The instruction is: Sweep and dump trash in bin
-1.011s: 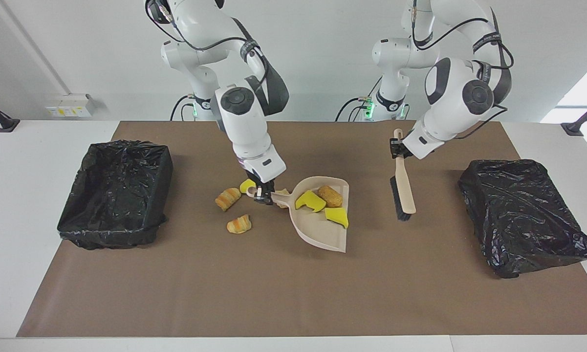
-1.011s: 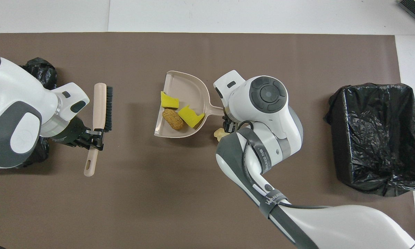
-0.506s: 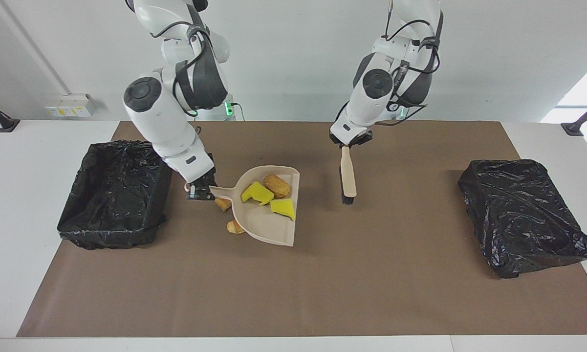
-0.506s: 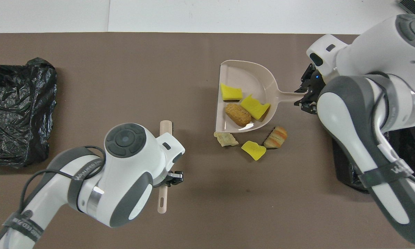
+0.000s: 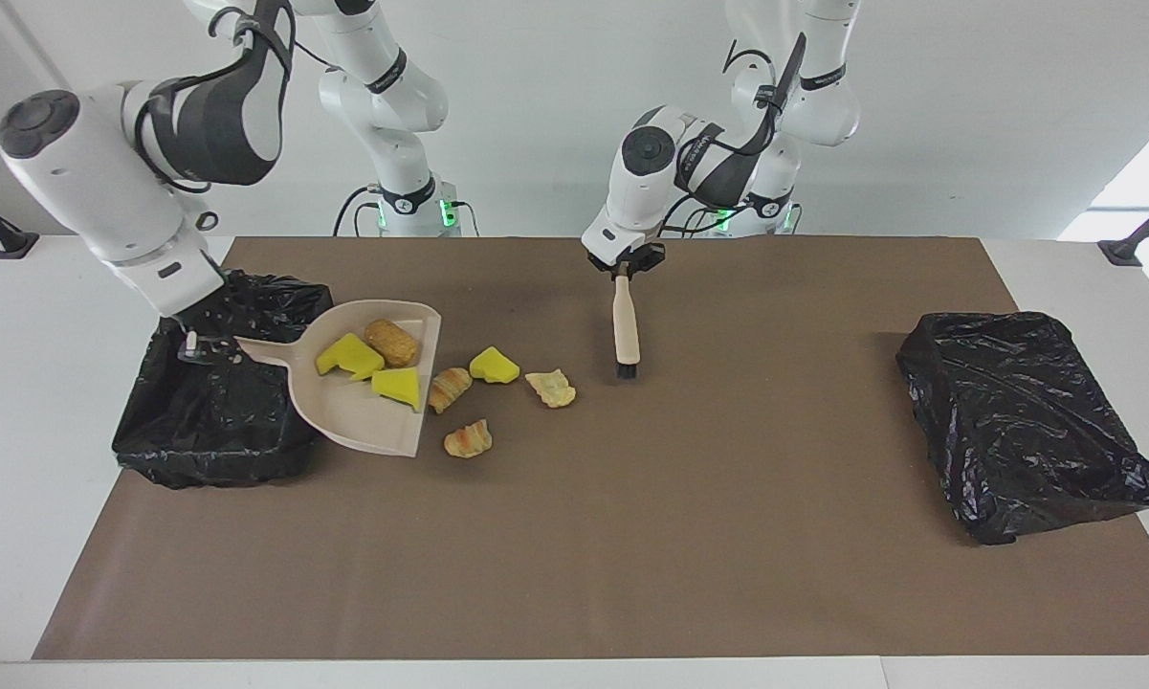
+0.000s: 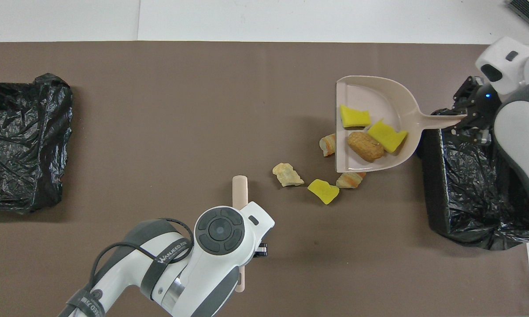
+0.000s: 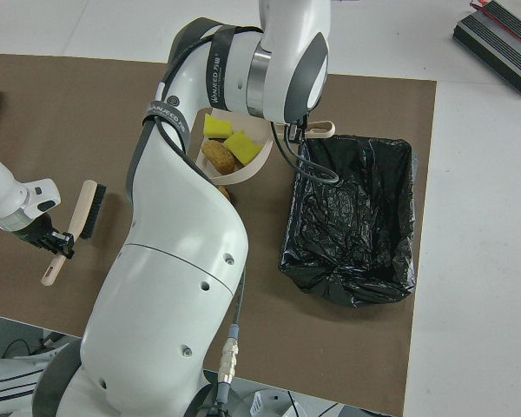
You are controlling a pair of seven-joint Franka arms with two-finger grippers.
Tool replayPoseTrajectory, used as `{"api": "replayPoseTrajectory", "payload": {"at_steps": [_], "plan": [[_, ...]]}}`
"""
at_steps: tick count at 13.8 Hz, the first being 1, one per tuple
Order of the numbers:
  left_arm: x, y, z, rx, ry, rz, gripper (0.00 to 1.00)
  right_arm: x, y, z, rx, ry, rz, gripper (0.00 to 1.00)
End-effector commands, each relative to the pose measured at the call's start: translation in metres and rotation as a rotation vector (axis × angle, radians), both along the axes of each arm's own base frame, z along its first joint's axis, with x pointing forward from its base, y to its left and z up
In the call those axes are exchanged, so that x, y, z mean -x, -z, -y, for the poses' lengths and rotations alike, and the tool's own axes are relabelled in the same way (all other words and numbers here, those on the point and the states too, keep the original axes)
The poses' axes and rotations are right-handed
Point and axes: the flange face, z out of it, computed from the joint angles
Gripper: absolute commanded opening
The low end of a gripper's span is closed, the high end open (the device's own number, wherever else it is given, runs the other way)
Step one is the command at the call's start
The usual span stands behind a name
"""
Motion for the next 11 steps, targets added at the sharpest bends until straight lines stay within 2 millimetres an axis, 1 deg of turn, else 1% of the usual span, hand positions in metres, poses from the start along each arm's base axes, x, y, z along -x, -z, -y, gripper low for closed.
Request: {"api": "replayPoseTrajectory", "payload": {"at_steps": [1,2,3,4,5,6,7,8,9,10,11], "plan": [[0.006,0.013,-0.005,0.005,-0.013,0.005,0.0,0.023,-0.008,0.068,0.058,-0.038,-0.008,0.0],[0.006,0.014,-0.005,0.01,-0.031,0.008,0.0,0.03,-0.012,0.094,0.088,-0.046,0.0,0.0],[0.007,0.018,-0.005,0.007,-0.039,0.002,0.0,0.039,-0.024,0.123,0.124,-0.037,0.011,0.0],[0.007,0.025,-0.004,0.0,-0.038,-0.005,0.0,0.049,-0.03,0.147,0.169,-0.031,0.002,0.0],[0.006,0.031,-0.004,-0.002,-0.038,-0.011,0.0,0.059,-0.034,0.163,0.218,-0.018,-0.016,0.0],[0.004,0.032,-0.004,-0.001,-0.04,-0.01,0.0,0.067,-0.043,0.168,0.263,-0.016,-0.026,0.0],[0.0,0.03,-0.005,0.005,-0.046,-0.012,0.26,0.074,-0.04,0.171,0.3,-0.024,-0.058,0.0],[-0.002,0.028,-0.005,0.009,-0.04,-0.012,0.79,0.078,-0.037,0.167,0.352,-0.038,-0.09,0.0],[-0.004,0.023,-0.006,0.017,-0.022,-0.009,1.0,0.078,-0.033,0.162,0.392,-0.048,-0.095,0.0],[-0.011,0.014,-0.013,0.025,-0.029,-0.005,1.0,0.076,-0.029,0.15,0.42,-0.052,-0.081,0.0],[-0.026,0.002,-0.022,0.026,-0.053,-0.012,1.0,0.073,-0.023,0.135,0.473,-0.071,-0.078,0.0]]}}
